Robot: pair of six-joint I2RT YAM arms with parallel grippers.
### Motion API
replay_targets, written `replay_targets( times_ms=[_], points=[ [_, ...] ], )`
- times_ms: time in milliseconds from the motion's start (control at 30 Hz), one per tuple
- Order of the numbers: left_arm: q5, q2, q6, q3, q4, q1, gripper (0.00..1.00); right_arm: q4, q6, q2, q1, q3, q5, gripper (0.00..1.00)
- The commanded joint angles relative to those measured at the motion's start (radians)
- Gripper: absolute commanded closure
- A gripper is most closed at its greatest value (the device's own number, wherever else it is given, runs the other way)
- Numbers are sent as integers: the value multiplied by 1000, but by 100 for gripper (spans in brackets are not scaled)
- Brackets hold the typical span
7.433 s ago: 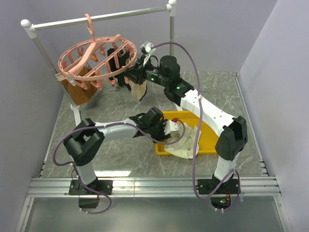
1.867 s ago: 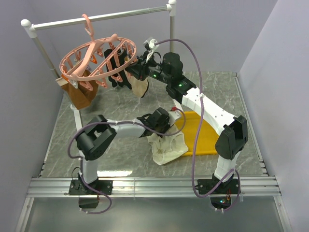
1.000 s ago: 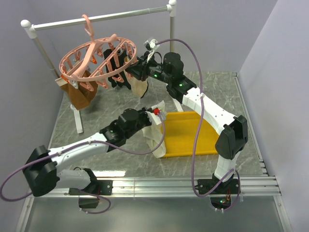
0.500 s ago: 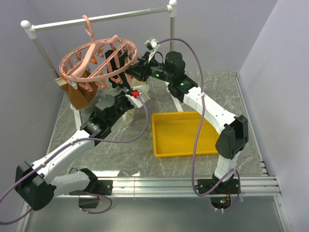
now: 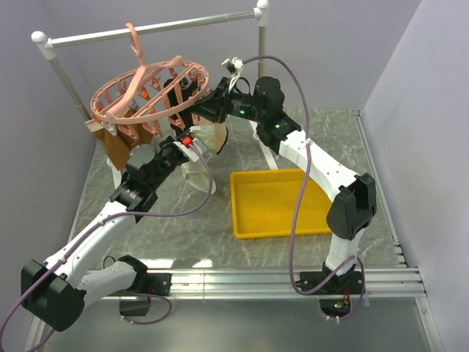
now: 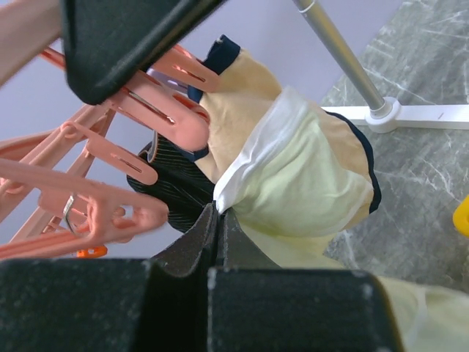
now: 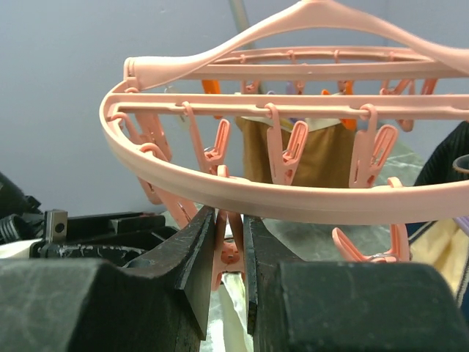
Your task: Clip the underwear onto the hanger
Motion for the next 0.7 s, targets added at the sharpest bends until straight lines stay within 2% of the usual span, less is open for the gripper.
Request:
replay_targets(
  times_ms=[0,267,667],
  points=[
    [85,-38,-28,-5,97,39,100,70,44,6,-9,4,-56,100],
    [208,-56,-88,-13,123,112,100,119,70,6,-12,-16,-105,100],
    [240,-36,-108,32,85,123,100,130,66,9,-13,-21,-90,100]
  ],
)
